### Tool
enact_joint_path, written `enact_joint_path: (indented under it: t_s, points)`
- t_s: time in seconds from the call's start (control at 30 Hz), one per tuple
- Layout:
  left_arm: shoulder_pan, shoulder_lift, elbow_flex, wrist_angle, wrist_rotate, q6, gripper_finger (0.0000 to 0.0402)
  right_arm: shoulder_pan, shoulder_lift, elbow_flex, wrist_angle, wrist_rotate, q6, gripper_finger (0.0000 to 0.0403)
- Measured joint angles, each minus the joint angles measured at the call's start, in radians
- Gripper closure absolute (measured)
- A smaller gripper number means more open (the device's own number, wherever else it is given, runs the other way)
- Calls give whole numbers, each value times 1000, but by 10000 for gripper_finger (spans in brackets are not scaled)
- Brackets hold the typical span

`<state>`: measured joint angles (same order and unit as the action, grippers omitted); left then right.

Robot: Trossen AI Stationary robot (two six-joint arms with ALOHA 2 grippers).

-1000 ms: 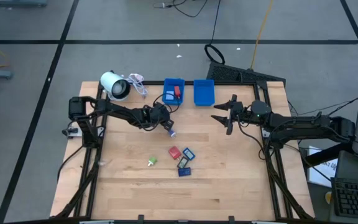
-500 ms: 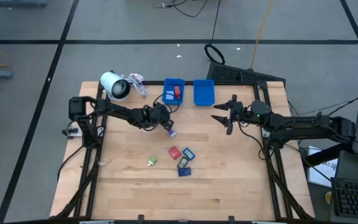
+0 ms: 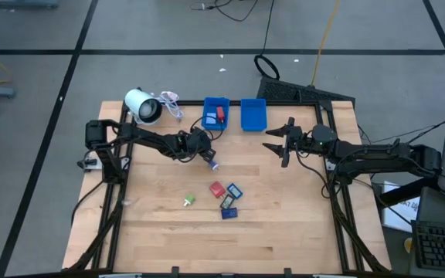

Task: Pick & Place Office items
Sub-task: Put the pink charger adapter into the left basket

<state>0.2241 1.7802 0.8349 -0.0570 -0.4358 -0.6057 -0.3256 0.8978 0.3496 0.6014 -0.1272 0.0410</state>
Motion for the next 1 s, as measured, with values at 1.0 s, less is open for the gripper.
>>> enact_joint_path:
  t_s: [1.0]
  points:
    - [0,0,0,1,-2,0,219,0,0,0,0,0,0,181]
